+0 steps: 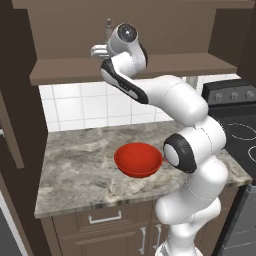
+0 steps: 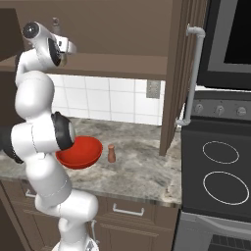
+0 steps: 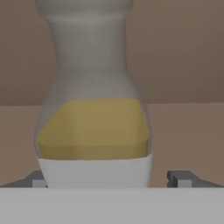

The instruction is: Retrieve the bottle and the shaker from the cabinet and place them next to the mixing bowl on the counter. Then add garlic from the fridge to the mixing bowl.

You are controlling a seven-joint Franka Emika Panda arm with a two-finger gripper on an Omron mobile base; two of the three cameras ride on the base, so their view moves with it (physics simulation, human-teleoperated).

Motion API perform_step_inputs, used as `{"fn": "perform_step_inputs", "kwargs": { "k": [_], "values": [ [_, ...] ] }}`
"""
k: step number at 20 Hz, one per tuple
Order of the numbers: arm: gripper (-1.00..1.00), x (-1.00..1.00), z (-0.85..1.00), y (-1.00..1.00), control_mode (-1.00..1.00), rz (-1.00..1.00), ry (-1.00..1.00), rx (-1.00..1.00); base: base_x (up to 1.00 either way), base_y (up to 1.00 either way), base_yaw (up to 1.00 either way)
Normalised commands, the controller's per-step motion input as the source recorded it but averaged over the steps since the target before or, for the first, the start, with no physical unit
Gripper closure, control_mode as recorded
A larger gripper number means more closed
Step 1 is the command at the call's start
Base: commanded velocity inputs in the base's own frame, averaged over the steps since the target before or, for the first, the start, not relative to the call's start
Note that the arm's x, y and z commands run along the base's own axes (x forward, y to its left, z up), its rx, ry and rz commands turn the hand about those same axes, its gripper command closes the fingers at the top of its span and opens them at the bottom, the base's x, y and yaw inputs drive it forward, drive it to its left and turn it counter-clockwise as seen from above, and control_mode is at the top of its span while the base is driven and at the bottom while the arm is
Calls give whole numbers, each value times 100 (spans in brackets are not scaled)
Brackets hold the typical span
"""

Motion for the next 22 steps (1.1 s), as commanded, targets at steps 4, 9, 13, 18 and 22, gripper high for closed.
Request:
{"fn": "perform_step_inputs", "kwargs": {
  "k": [4, 9, 13, 18, 22],
  "values": [
    [-100, 3, 0, 4, -100, -4, 0, 0, 0, 0, 0],
    [100, 0, 0, 0, -100, 0, 0, 0, 0, 0, 0],
    [100, 0, 0, 0, -100, 0, 0, 0, 0, 0, 0],
    [100, 0, 0, 0, -100, 0, 0, 0, 0, 0, 0],
    [100, -2, 0, -1, -100, 0, 0, 0, 0, 0, 0]
  ]
}}
